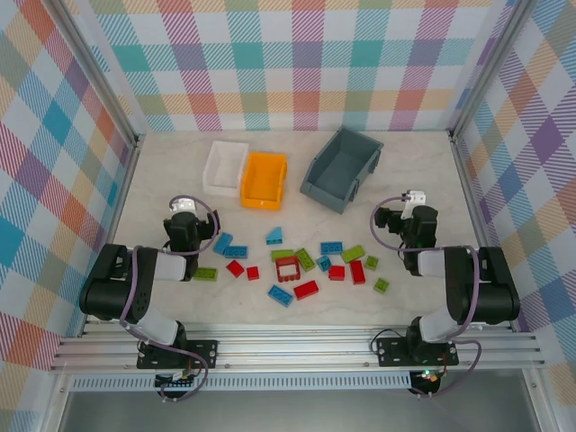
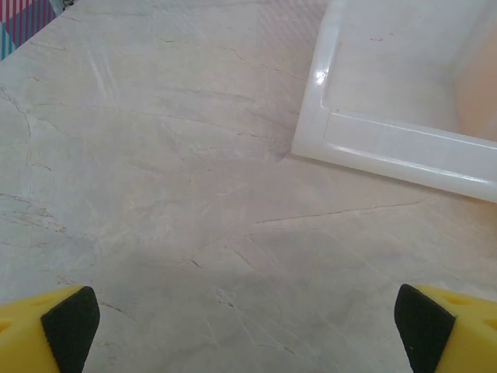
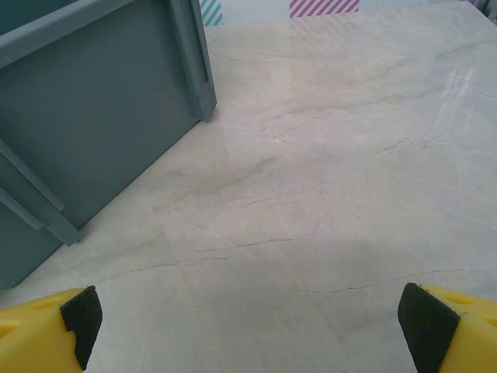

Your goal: Sort the legos into containers by color

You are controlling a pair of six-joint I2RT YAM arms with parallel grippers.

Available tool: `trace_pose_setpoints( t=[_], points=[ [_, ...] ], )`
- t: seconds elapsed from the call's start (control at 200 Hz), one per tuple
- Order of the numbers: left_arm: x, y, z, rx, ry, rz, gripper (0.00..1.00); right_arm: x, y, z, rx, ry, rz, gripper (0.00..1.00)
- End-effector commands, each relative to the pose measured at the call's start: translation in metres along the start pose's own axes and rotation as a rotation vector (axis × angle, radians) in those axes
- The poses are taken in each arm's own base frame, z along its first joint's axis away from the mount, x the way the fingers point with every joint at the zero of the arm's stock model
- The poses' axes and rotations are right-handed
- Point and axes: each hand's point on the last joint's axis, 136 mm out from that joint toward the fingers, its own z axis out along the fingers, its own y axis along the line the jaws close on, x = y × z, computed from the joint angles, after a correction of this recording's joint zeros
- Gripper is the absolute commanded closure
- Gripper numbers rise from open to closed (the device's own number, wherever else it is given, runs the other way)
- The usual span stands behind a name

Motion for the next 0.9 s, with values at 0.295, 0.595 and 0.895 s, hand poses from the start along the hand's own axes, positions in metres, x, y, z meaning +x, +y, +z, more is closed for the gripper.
trace_pose_setpoints(
  t=[0.295, 0.595, 0.895],
  points=[
    [-0.012, 0.003, 0.001, 0.001, -0.040, -0.004, 0.00, -0.006, 0.002, 0.002, -0.008, -0.018, -0.009, 0.00],
    [-0.013, 0.003, 0.001, 0.001, -0.041, -0.006, 0.00, -0.006, 0.001, 0.002, -0.007, -0.016, -0.007, 0.00],
    [-0.050, 0.001, -0.028, 0.007, -0.021, -0.012, 0.00, -0.025, -0.006, -0.009, 0.051, 0.039, 0.018, 0.00]
  ],
)
